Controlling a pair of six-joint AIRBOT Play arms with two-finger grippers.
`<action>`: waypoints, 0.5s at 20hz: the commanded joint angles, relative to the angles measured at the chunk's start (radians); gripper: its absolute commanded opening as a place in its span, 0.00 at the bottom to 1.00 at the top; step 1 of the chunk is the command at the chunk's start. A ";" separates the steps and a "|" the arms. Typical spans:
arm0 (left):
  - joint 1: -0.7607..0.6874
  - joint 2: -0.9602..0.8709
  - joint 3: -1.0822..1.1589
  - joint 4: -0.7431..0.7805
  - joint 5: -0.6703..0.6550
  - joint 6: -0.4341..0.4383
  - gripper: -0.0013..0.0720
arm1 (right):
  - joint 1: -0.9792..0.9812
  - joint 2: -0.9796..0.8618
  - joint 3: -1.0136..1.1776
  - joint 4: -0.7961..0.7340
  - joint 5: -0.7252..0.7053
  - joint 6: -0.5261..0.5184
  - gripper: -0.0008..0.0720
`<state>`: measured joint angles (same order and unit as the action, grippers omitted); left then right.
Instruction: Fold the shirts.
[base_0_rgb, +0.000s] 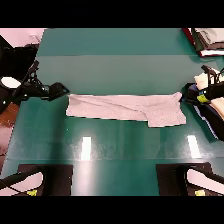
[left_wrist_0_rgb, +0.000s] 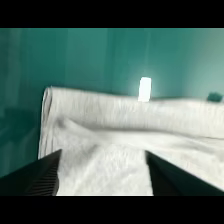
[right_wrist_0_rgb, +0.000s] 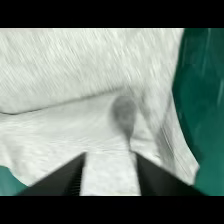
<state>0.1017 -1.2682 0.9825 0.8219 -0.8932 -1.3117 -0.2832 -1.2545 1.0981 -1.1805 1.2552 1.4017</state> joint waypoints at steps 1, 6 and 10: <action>0.000 -0.011 0.018 -0.053 0.034 -0.001 0.91 | 0.001 -0.054 0.066 0.146 -0.031 -0.057 0.65; 0.000 -0.011 0.025 -0.051 -0.169 0.004 0.77 | -0.088 -0.078 0.071 0.141 0.109 -0.135 0.65; 0.000 -0.011 0.025 -0.052 -0.273 0.039 0.05 | -0.246 -0.082 -0.050 0.143 0.127 -0.201 0.86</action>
<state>0.1013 -1.2793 1.0065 0.7742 -1.0733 -1.2953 -0.4389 -1.3293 1.1095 -1.0477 1.3525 1.2575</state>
